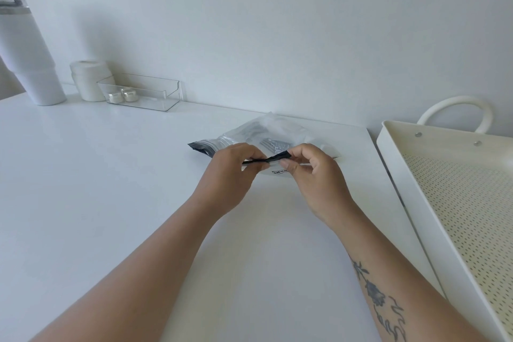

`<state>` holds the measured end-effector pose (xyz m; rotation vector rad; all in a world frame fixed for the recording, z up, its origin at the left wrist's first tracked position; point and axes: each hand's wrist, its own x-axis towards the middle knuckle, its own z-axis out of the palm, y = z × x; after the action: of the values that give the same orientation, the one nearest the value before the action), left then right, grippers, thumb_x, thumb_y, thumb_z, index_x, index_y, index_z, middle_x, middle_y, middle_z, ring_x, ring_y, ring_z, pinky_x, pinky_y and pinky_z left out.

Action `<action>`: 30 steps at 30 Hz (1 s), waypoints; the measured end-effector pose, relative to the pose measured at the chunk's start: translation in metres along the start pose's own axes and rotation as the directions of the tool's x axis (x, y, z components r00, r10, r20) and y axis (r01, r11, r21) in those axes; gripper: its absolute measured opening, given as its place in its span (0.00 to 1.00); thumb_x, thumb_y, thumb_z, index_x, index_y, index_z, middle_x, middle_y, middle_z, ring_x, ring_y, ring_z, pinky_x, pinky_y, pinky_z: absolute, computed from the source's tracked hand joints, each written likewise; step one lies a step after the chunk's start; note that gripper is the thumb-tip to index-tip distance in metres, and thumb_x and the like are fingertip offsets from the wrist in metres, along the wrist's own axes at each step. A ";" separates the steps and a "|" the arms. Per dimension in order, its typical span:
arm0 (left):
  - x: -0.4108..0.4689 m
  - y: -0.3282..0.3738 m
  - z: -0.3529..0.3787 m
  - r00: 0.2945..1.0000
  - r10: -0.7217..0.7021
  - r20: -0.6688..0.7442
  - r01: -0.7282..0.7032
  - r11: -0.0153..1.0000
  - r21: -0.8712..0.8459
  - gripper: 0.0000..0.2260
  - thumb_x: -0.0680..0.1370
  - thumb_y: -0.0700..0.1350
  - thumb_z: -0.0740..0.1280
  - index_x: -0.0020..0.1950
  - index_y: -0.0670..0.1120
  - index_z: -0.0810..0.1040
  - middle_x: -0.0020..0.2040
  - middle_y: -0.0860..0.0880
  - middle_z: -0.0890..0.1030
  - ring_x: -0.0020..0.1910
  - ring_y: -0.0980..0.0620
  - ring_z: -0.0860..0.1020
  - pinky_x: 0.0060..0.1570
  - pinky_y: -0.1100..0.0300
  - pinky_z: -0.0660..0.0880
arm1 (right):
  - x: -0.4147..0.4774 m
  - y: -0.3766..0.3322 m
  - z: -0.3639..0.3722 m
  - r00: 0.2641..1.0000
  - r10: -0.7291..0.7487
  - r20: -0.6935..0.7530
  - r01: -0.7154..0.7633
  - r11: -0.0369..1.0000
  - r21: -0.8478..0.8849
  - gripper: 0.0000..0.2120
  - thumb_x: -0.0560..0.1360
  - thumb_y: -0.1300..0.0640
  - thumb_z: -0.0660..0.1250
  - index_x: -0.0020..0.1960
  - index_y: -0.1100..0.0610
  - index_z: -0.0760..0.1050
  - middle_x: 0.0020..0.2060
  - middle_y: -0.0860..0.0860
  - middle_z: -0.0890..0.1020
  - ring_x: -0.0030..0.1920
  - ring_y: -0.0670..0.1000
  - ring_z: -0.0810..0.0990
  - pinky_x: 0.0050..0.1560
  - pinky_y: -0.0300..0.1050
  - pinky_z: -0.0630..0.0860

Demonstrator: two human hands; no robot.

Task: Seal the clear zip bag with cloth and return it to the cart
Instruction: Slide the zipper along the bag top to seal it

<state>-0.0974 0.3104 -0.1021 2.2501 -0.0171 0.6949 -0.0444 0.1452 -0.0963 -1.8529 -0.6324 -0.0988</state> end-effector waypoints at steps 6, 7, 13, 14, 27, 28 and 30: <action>-0.001 0.004 0.001 0.999 0.046 0.020 -0.045 0.998 -0.046 0.01 0.74 0.46 0.72 0.45 0.51 0.82 0.41 0.57 0.82 0.45 0.59 0.77 0.43 0.75 0.67 | 0.001 0.002 -0.002 0.998 0.019 -0.055 -0.014 0.996 0.083 0.04 0.72 0.60 0.73 0.40 0.52 0.82 0.37 0.45 0.83 0.39 0.39 0.79 0.38 0.26 0.70; 0.000 0.004 0.001 0.999 0.054 0.008 -0.053 0.998 -0.035 0.01 0.75 0.45 0.72 0.44 0.50 0.82 0.40 0.57 0.82 0.45 0.59 0.76 0.43 0.75 0.66 | 0.001 0.002 -0.002 0.999 0.023 -0.040 -0.018 0.994 0.108 0.04 0.71 0.60 0.74 0.40 0.52 0.83 0.37 0.45 0.83 0.40 0.40 0.81 0.39 0.26 0.70; -0.001 0.005 0.003 0.995 0.095 -0.008 -0.094 0.995 0.034 0.03 0.76 0.40 0.70 0.44 0.47 0.79 0.40 0.55 0.80 0.44 0.54 0.75 0.45 0.65 0.70 | 0.001 0.002 0.001 1.000 0.027 -0.014 -0.025 0.989 0.147 0.05 0.71 0.57 0.74 0.39 0.48 0.83 0.38 0.43 0.85 0.42 0.41 0.82 0.41 0.27 0.72; 0.000 0.005 0.003 0.995 0.097 -0.015 -0.097 0.995 0.034 0.02 0.76 0.42 0.70 0.44 0.47 0.80 0.40 0.56 0.80 0.44 0.55 0.76 0.46 0.65 0.71 | 0.001 0.002 0.001 0.999 0.032 -0.022 -0.029 0.989 0.145 0.05 0.71 0.57 0.74 0.39 0.48 0.82 0.38 0.42 0.85 0.42 0.41 0.81 0.42 0.27 0.72; 0.002 0.003 -0.001 0.995 0.101 -0.002 -0.100 0.988 0.117 0.03 0.76 0.38 0.67 0.44 0.45 0.79 0.40 0.53 0.80 0.44 0.49 0.76 0.48 0.44 0.73 | 0.003 -0.009 -0.006 0.993 -0.066 0.096 0.086 0.973 -0.212 0.04 0.74 0.56 0.70 0.46 0.49 0.76 0.43 0.42 0.79 0.47 0.41 0.75 0.44 0.35 0.70; 0.002 0.004 -0.001 0.995 0.099 0.004 -0.099 0.989 0.113 0.03 0.77 0.39 0.67 0.44 0.45 0.79 0.41 0.53 0.80 0.45 0.49 0.76 0.49 0.44 0.73 | 0.004 -0.009 -0.004 0.993 -0.092 0.078 0.108 0.963 -0.245 0.03 0.74 0.57 0.70 0.45 0.51 0.77 0.42 0.44 0.79 0.46 0.43 0.76 0.44 0.38 0.71; 0.001 0.004 -0.002 0.995 0.096 0.022 -0.098 0.989 0.107 0.02 0.77 0.42 0.68 0.44 0.46 0.80 0.42 0.54 0.81 0.46 0.50 0.77 0.52 0.45 0.73 | 0.005 -0.009 -0.002 0.993 -0.114 0.040 0.121 0.949 -0.292 0.03 0.75 0.59 0.69 0.43 0.54 0.77 0.40 0.47 0.80 0.43 0.47 0.77 0.43 0.44 0.74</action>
<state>-0.0979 0.3087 -0.0975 2.3717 -0.0999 0.7452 -0.0442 0.1474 -0.0862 -2.1036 -0.7775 -0.2640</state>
